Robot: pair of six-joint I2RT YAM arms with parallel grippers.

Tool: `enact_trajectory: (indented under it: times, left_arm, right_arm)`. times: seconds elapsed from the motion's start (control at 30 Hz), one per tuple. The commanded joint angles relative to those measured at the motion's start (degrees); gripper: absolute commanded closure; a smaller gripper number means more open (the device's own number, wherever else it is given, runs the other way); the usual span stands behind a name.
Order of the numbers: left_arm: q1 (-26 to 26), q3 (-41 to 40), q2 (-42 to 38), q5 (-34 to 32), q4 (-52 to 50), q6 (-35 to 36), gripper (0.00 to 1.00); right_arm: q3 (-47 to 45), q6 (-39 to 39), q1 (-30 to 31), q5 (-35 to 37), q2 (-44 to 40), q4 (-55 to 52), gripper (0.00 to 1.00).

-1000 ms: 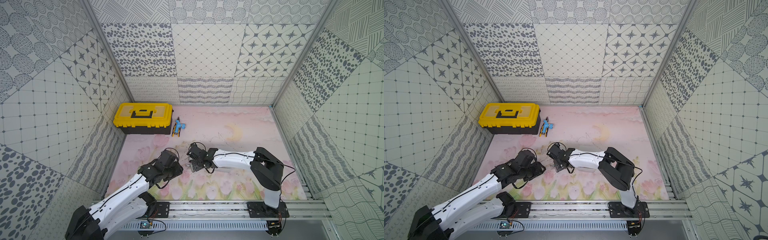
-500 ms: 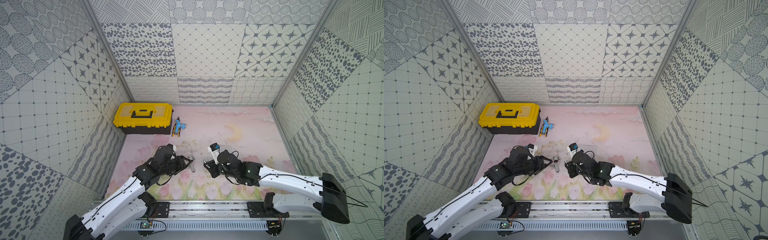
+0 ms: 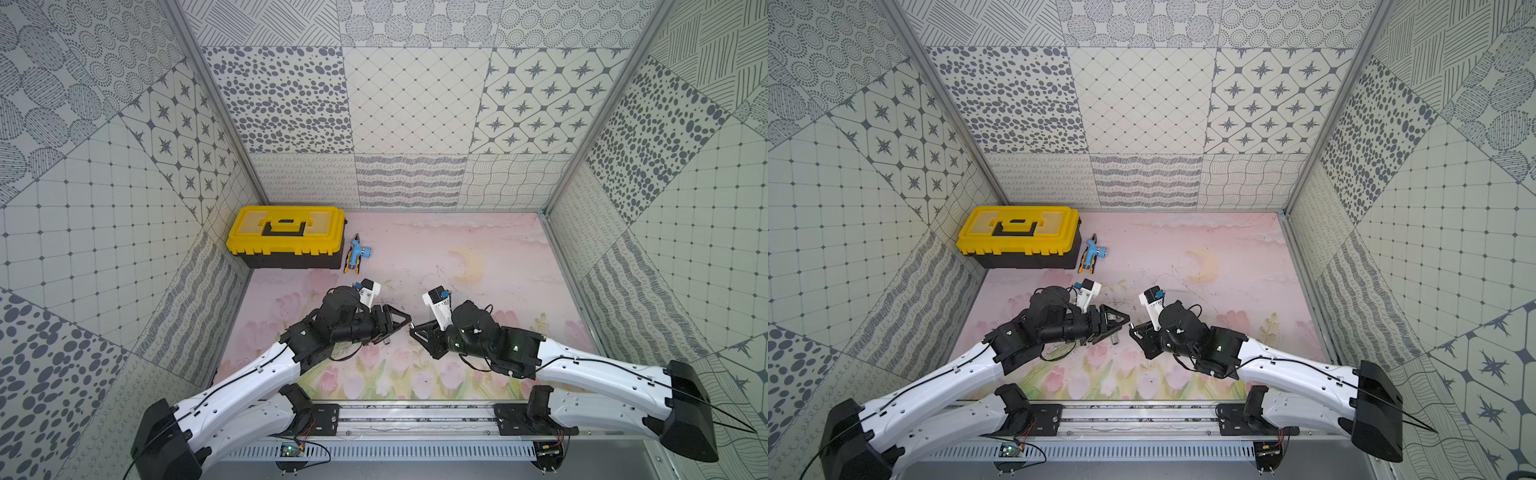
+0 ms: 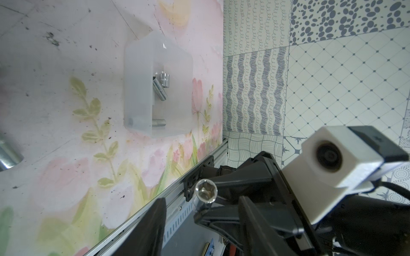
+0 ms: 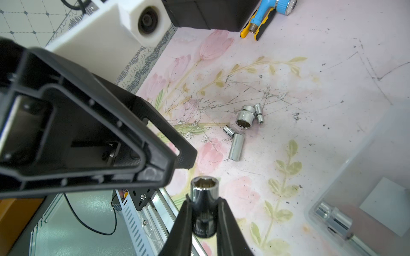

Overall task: Put the socket on the desktop into the storage box
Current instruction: Pick up the socket head at the center of the board.

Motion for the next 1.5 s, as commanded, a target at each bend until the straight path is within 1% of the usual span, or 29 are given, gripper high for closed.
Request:
enact_trajectory:
  times: [0.0, 0.23, 0.33, 0.43, 0.67, 0.8, 0.83, 0.93, 0.97, 1.0, 1.07, 1.13, 1.27, 1.37, 1.47]
  left_arm:
    - [-1.02, 1.32, 1.49, 2.79, 5.92, -0.14, 0.46]
    - [-1.23, 2.1, 4.02, 3.79, 4.58, 0.76, 0.55]
    - [-1.21, 2.43, 4.68, 4.16, 4.75, 0.97, 0.65]
    - [-1.24, 2.64, 4.98, 4.07, 4.8, 1.14, 0.71]
    - [-1.23, 2.17, 5.45, 4.25, 5.4, 0.86, 0.99]
    - [-1.24, 1.53, 5.29, 4.38, 6.19, 0.61, 1.0]
    - [-1.17, 1.19, 5.07, 4.25, 6.71, 0.59, 1.0]
    - [-1.23, 0.6, 4.33, 3.59, 8.1, 0.51, 1.0]
    - [-1.12, 0.54, 4.03, 3.46, 8.55, 0.55, 1.0]
    - [-1.07, 0.47, 3.89, 3.45, 8.96, 0.5, 1.0]
    - [-0.51, 0.2, 3.4, 4.29, 10.62, 0.14, 1.0]
    - [0.5, -0.69, 2.88, 6.3, 13.83, -0.81, 1.0]
    - [2.07, -2.09, 2.09, 10.31, 18.81, -1.61, 1.0]
    - [2.48, -3.42, 2.65, 13.87, 24.61, -3.06, 1.0]
    - [2.57, -4.67, 3.91, 16.68, 30.43, -5.52, 1.0]
  right_arm:
    - [2.44, -1.12, -0.34, -1.11, -0.61, 0.97, 1.0]
    - [3.24, -1.5, -0.36, -1.56, -0.44, 0.53, 1.0]
    - [3.44, -1.45, -0.34, -1.29, -0.54, 0.41, 1.0]
    - [3.5, -1.36, -0.38, -1.29, -0.52, 0.44, 1.0]
    - [2.59, -0.42, -0.47, -0.9, -1.82, 1.21, 1.0]
    - [2.44, 0.17, -0.88, -1.46, -2.0, 1.32, 1.0]
    - [2.44, 0.5, -1.09, -1.84, -1.92, 1.33, 0.98]
    - [1.89, 1.67, -2.03, -3.27, -2.28, 1.56, 0.67]
    - [1.35, 2.16, -2.58, -4.08, -2.65, 1.94, 0.58]
    - [0.79, 2.68, -3.15, -5.1, -3.22, 2.31, 0.52]
    - [-0.86, 3.99, -5.4, -9.15, -4.87, 3.68, 0.38]
    - [-2.85, 5.54, -8.01, -14.36, -6.89, 5.61, 0.36]
    - [-7.3, 9.55, -13.14, -25.94, -10.84, 11.57, 0.36]
    - [-9.45, 11.59, -15.97, -29.89, -12.88, 13.69, 0.37]
    - [-9.5, 12.43, -17.12, -31.11, -14.01, 14.27, 0.39]
